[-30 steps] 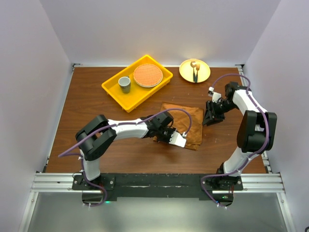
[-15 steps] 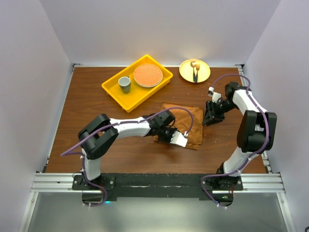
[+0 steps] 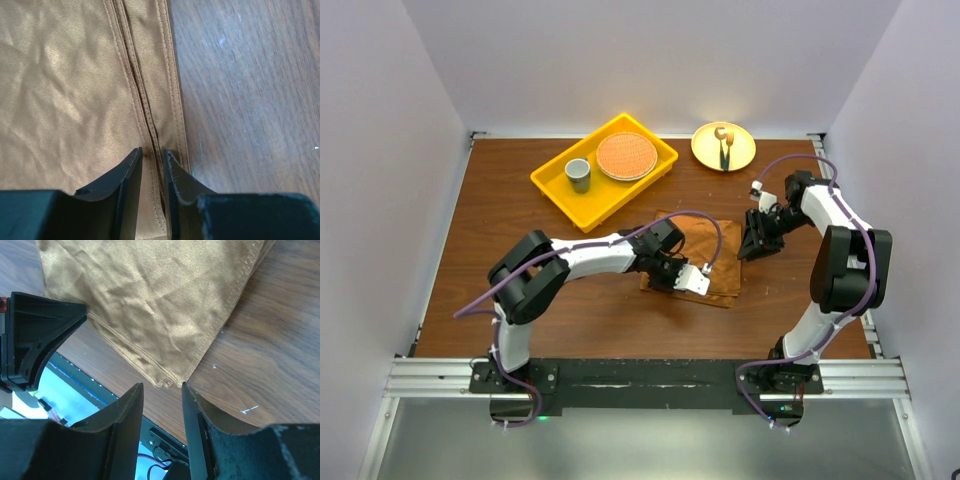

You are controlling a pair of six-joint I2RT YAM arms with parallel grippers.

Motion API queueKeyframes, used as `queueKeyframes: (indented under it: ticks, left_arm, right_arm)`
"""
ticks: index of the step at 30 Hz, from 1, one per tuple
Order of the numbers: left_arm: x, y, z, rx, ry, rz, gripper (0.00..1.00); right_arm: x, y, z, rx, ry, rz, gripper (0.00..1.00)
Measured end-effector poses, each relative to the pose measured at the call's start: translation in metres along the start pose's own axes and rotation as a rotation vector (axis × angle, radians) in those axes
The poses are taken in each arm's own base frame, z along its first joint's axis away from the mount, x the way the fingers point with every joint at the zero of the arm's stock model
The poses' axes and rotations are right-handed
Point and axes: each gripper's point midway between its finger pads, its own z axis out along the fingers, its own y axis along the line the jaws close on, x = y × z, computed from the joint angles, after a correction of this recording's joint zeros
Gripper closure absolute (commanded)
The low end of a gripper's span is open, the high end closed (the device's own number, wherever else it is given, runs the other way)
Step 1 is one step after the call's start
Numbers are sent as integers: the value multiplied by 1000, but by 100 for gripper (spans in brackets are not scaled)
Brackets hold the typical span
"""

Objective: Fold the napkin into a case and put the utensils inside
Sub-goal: Smooth out the square-folded napkin at the center of the board.

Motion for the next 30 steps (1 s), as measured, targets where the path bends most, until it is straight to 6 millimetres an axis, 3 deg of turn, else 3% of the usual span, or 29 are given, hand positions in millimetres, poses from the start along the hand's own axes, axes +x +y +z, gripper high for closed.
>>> queueKeyframes:
  ticks: [10, 19, 30]
  left_arm:
    - [1, 5, 2, 3, 4, -8, 71]
    - [2, 4, 2, 10, 4, -13, 85]
    - [9, 3, -4, 33, 12, -35, 84]
  right_arm:
    - [0, 1, 0, -7, -2, 0, 59]
    - [-2, 1, -2, -6, -5, -1, 59]
    - [-1, 0, 0, -9, 5, 7, 59]
